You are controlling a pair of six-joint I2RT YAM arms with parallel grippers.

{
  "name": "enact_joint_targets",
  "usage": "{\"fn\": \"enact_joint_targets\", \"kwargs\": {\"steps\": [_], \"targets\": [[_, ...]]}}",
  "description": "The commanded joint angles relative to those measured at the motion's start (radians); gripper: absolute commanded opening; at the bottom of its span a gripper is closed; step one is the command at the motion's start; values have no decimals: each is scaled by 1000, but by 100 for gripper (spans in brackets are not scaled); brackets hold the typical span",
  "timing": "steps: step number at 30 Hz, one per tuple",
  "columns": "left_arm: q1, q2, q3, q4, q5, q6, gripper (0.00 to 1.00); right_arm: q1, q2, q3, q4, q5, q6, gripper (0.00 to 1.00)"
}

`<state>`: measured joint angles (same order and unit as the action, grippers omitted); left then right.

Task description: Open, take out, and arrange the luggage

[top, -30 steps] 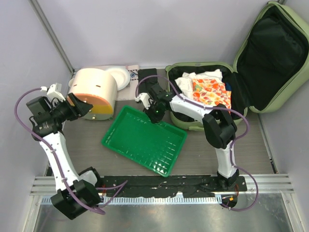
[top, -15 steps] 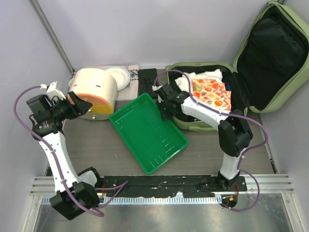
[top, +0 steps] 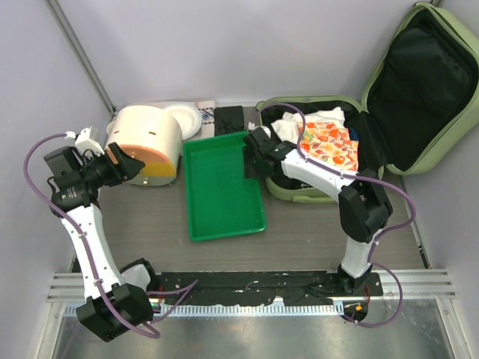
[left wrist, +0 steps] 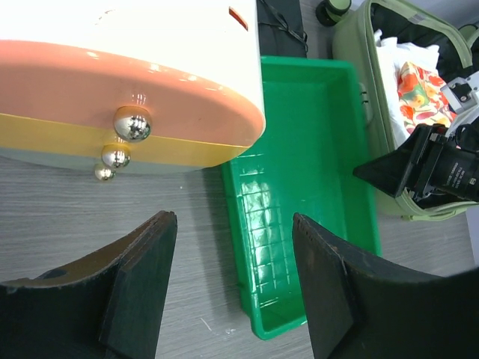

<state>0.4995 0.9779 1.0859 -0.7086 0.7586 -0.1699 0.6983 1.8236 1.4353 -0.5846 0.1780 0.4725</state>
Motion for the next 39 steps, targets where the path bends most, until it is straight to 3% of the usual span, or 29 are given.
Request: {"fn": "enact_joint_targets", "kwargs": {"steps": [1, 7, 11, 14, 16, 18, 23, 25, 27, 28, 32, 39], "targets": [[-10, -18, 38, -3, -4, 30, 68, 13, -52, 22, 82, -1, 46, 74], [-18, -5, 74, -6, 11, 55, 68, 13, -110, 39, 97, -63, -15, 75], [-53, 8, 135, -29, 39, 93, 68, -9, -167, 77, 157, -219, -138, 76], [-146, 37, 225, -100, 7, 192, 69, -100, -188, 134, 146, -335, -254, 76], [-234, 73, 293, -165, -53, 251, 69, -222, -193, 149, 134, -461, -342, 76], [-289, 94, 328, -202, -97, 328, 69, -299, -176, 197, 85, -474, -456, 77], [-452, 166, 400, -293, -151, 457, 68, -547, -119, 312, -202, -531, -690, 73], [-542, 186, 404, -324, -195, 518, 68, -597, -93, 326, -320, -522, -773, 67], [-573, 202, 376, -309, -199, 526, 68, -631, -78, 324, -375, -508, -795, 53], [-591, 206, 367, -281, -187, 520, 68, -634, -81, 298, -394, -476, -796, 50], [-636, 252, 347, -212, -157, 455, 67, -622, -109, 208, -334, -459, -695, 44], [-696, 288, 325, -147, -148, 388, 67, -576, -93, 109, -273, -371, -669, 43]]}}
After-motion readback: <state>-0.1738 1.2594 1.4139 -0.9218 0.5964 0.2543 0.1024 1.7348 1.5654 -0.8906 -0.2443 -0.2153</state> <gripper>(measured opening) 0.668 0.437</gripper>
